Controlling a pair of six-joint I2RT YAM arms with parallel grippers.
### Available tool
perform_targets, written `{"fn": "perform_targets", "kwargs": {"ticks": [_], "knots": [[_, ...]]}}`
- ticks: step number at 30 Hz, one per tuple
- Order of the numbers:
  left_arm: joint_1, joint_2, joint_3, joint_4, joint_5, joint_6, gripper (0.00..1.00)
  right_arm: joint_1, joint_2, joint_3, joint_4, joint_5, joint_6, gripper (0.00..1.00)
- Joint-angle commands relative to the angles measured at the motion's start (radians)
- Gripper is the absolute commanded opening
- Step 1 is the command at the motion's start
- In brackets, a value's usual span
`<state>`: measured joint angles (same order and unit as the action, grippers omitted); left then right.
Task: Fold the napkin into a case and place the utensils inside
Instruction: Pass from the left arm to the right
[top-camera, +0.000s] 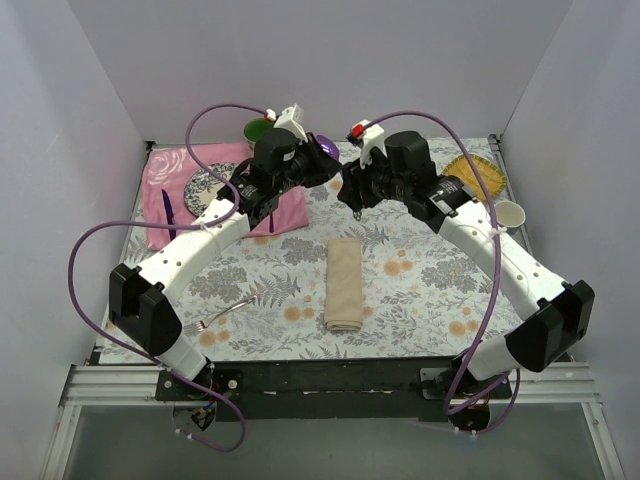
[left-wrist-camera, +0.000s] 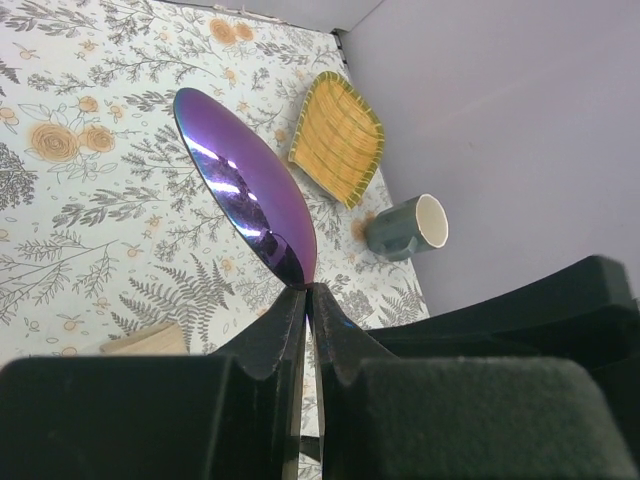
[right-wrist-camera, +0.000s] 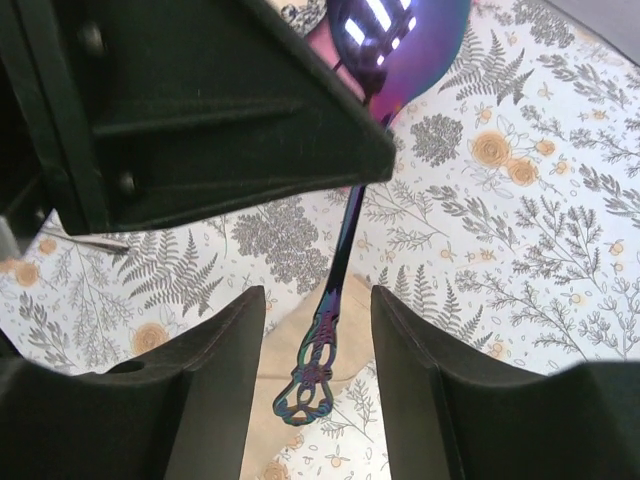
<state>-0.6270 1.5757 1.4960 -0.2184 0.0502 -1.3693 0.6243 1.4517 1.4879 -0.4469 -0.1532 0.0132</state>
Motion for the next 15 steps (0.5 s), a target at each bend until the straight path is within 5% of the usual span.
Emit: {"fn": "perform_targets", "kwargs": {"ticks": [1,4,11,15], "knots": [[-0.004,-0.014,0.064,-0.012,-0.038,-0.03,0.0,0.025,-0.042,-0.024,0.016,0.04,-0.062,0.54],[-0.004,-0.002,0.082,-0.038,-0.038,-0.036,0.0,0.043,-0.056,-0.063,0.019,0.107,-0.085,0.47],[-0.005,0.009,0.081,-0.064,-0.053,-0.086,0.0,0.054,-0.063,-0.1,0.039,0.219,-0.119,0.01],[0.001,-0.005,0.058,-0.033,-0.008,-0.088,0.0,0.052,-0.073,-0.104,0.048,0.179,-0.093,0.01]]}}
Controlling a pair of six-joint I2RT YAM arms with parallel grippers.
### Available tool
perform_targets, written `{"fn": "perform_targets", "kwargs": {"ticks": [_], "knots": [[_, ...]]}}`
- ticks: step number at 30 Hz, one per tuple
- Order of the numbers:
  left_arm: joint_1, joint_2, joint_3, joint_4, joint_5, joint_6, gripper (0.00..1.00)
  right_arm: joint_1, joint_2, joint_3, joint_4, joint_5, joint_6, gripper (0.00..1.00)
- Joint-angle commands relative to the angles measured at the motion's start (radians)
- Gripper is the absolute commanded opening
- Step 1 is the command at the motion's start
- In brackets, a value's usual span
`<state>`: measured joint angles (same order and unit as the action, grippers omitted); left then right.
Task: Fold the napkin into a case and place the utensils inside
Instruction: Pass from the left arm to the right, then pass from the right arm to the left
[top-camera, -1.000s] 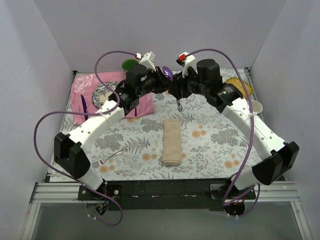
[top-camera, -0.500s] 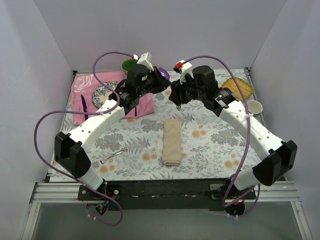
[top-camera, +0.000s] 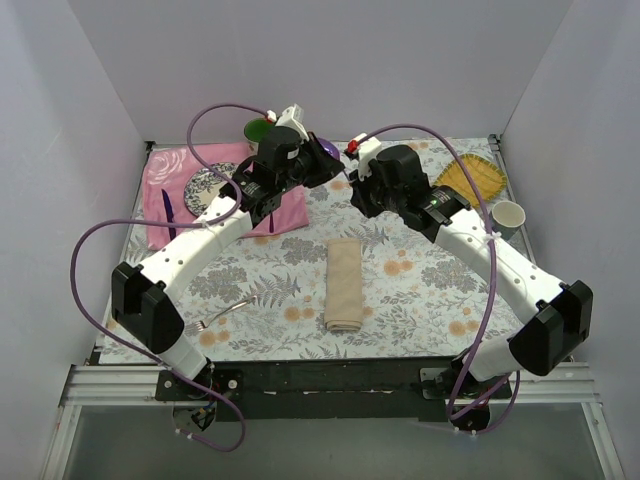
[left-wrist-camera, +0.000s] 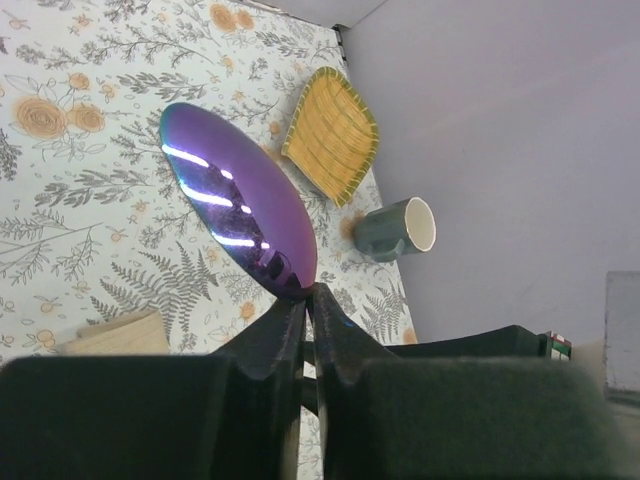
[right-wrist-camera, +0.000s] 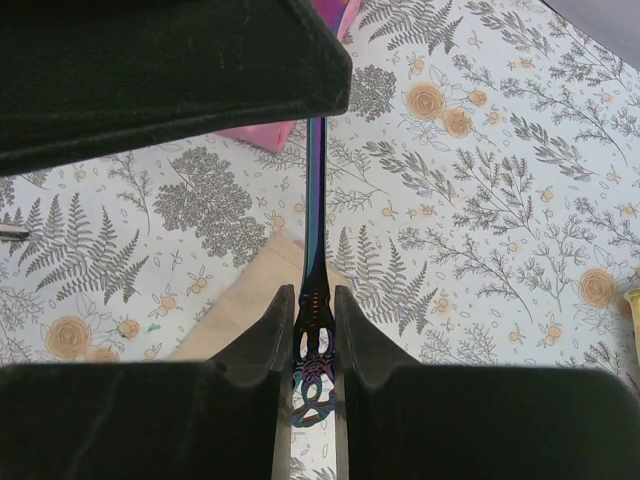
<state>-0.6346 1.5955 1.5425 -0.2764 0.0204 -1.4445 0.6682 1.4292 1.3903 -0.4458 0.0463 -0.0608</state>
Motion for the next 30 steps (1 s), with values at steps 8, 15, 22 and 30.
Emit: {"fn": "perform_targets", "kwargs": {"ticks": [8,15,22,30], "knots": [[0.12,-0.15,-0.163,0.307,0.295,-0.025,0.7,-0.195,-0.061,-0.054,0.145,-0.469,0.251,0.01],[0.213,-0.259,-0.375,0.555,0.539,-0.088,0.63,-0.282,-0.038,-0.082,0.355,-0.88,0.485,0.01],[0.211,-0.221,-0.372,0.67,0.582,-0.155,0.43,-0.289,-0.019,-0.108,0.489,-1.04,0.618,0.01],[0.196,-0.149,-0.338,0.753,0.586,-0.223,0.41,-0.289,-0.009,-0.114,0.568,-1.076,0.685,0.01]]}}
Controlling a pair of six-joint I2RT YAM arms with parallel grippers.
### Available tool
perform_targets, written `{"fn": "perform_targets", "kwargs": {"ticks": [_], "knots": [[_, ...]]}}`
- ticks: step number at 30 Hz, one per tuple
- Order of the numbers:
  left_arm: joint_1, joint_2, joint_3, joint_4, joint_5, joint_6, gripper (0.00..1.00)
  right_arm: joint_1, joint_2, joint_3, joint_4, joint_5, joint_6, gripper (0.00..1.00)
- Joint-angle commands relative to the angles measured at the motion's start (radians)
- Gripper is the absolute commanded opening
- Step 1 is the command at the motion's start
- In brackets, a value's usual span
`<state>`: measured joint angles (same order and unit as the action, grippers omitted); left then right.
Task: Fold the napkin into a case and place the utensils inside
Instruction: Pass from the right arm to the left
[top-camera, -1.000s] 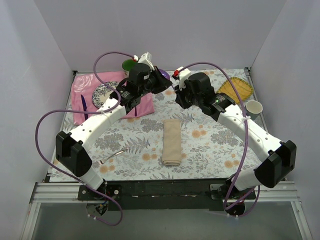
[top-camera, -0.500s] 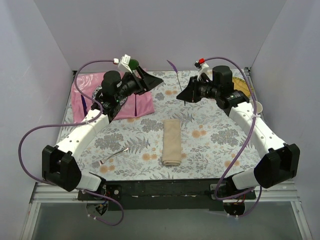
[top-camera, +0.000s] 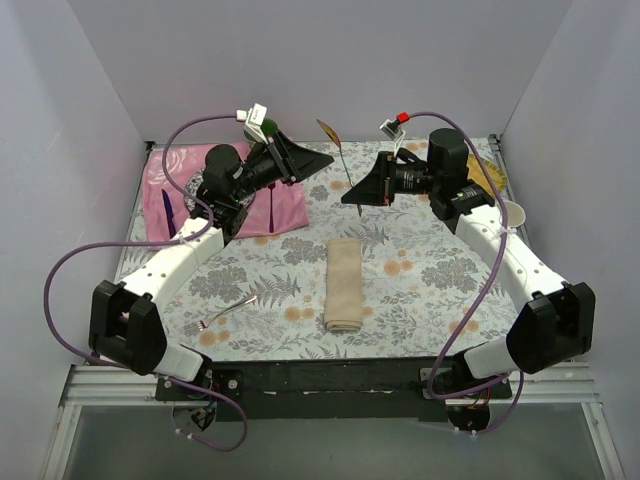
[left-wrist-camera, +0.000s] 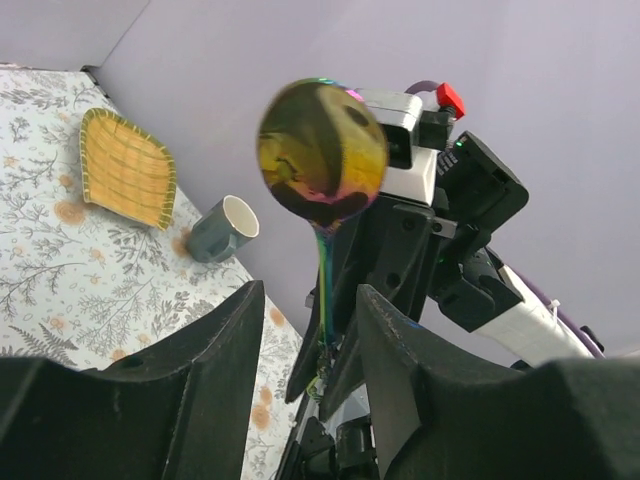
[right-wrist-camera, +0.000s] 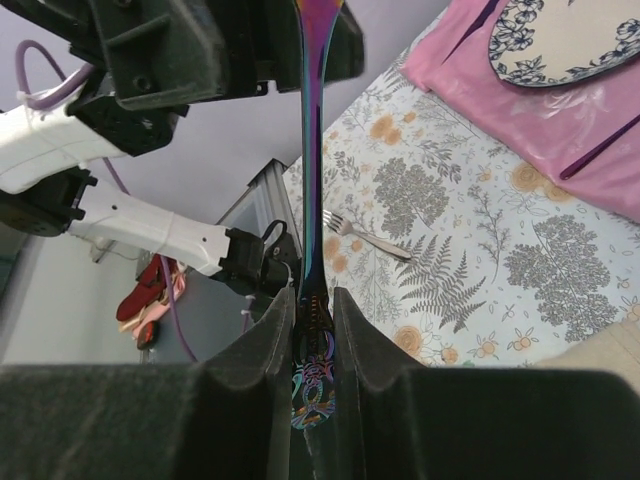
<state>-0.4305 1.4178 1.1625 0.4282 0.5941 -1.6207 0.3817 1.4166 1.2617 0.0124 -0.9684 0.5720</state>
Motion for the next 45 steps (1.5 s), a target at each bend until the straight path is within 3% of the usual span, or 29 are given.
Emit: {"fn": "perform_targets", "kwargs": {"ticks": [1,12,20,26,41,44,45], "knots": [[-0.01,0.033,0.043,0.058,0.009,-0.053,0.4,-0.003,0.004,0.016,0.11,-0.062,0.052,0.01],[-0.03,0.053,0.045,0.179,0.038,-0.09,0.34,0.0,-0.004,-0.001,0.098,-0.058,0.051,0.01],[-0.031,0.063,0.058,0.164,0.056,-0.103,0.31,0.019,-0.01,-0.015,0.095,-0.093,0.019,0.01],[-0.03,0.047,0.046,0.136,0.092,-0.104,0.18,0.017,-0.03,-0.044,0.07,-0.113,-0.014,0.01],[-0.03,0.066,0.059,0.115,0.127,-0.123,0.17,0.029,-0.038,-0.048,0.075,-0.127,-0.012,0.01],[-0.03,0.061,0.057,0.115,0.127,-0.12,0.08,0.029,-0.038,-0.048,0.075,-0.128,-0.012,0.01],[-0.03,0.059,0.055,0.112,0.127,-0.12,0.0,0.029,-0.036,-0.05,0.075,-0.128,-0.014,0.01]]}}
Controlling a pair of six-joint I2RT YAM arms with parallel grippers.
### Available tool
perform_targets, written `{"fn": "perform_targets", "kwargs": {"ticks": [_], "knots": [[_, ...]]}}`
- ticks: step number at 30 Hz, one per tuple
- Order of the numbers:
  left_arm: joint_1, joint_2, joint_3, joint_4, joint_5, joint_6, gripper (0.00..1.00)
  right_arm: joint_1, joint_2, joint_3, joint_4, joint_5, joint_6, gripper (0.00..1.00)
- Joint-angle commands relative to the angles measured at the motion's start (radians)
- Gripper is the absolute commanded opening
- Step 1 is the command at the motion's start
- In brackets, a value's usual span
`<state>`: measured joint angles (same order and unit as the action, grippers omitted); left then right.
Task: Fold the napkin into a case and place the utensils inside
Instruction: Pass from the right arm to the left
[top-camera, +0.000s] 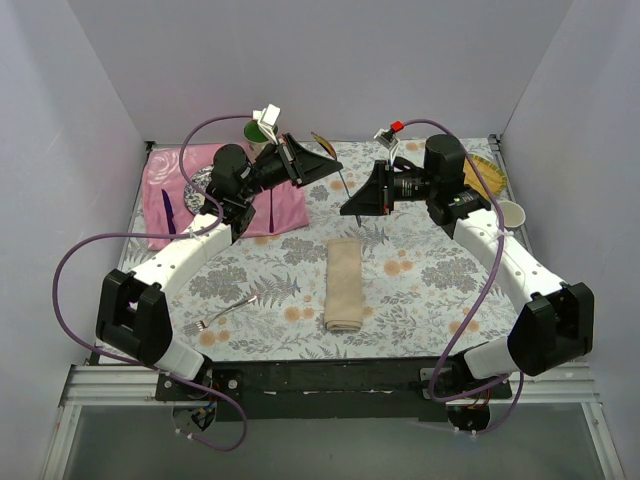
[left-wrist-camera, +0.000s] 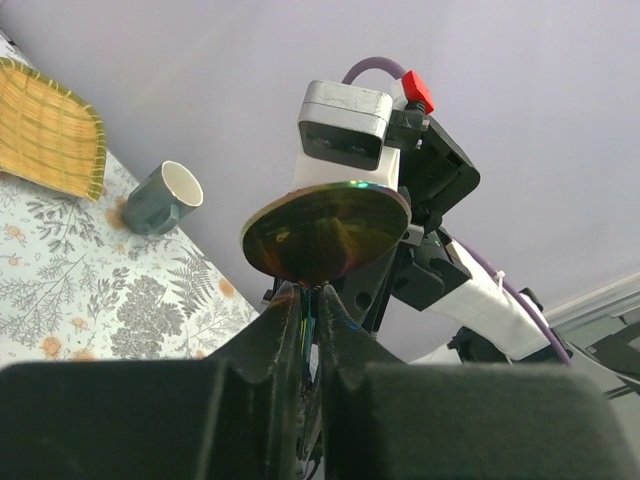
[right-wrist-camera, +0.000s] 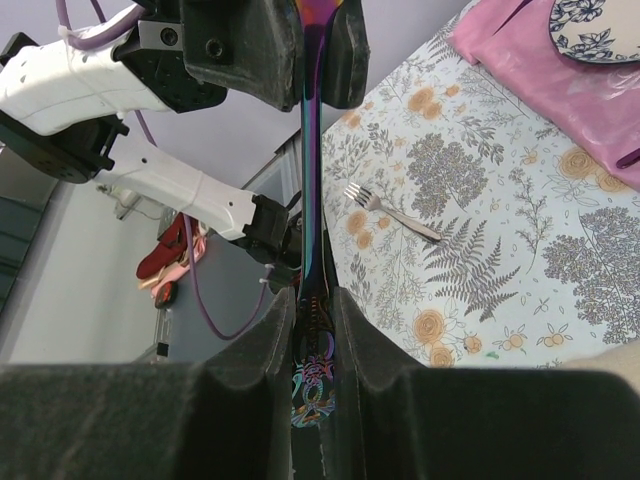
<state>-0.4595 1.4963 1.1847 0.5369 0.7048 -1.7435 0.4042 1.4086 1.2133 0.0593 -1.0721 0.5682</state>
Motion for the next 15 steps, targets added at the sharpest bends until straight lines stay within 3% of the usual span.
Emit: {"fn": "perform_targets", "kwargs": {"ticks": [1,4,5,6,9,12,15], "knots": [[-0.001,-0.022,0.032,-0.003,0.012,0.006,0.0,0.007,-0.028,0.0,0.025,-0.023,-0.011,0.01],[-0.001,-0.028,0.03,-0.026,-0.001,0.022,0.0,0.007,-0.028,0.0,0.005,0.001,-0.024,0.02],[-0.001,-0.03,0.032,-0.032,-0.004,0.03,0.0,0.005,-0.026,0.0,-0.002,0.007,-0.03,0.13],[-0.001,-0.031,0.035,-0.057,-0.007,0.051,0.0,0.005,-0.028,0.002,-0.01,0.017,-0.037,0.34],[-0.001,-0.037,0.038,-0.128,-0.043,0.09,0.0,-0.001,-0.028,0.002,-0.032,0.044,-0.05,0.67],[-0.004,-0.034,0.061,-0.248,-0.109,0.179,0.0,-0.031,-0.031,0.003,-0.058,0.057,-0.076,0.91],[-0.024,-0.027,0.099,-0.424,-0.239,0.272,0.0,-0.077,-0.036,0.014,-0.125,0.083,-0.105,0.96]]}}
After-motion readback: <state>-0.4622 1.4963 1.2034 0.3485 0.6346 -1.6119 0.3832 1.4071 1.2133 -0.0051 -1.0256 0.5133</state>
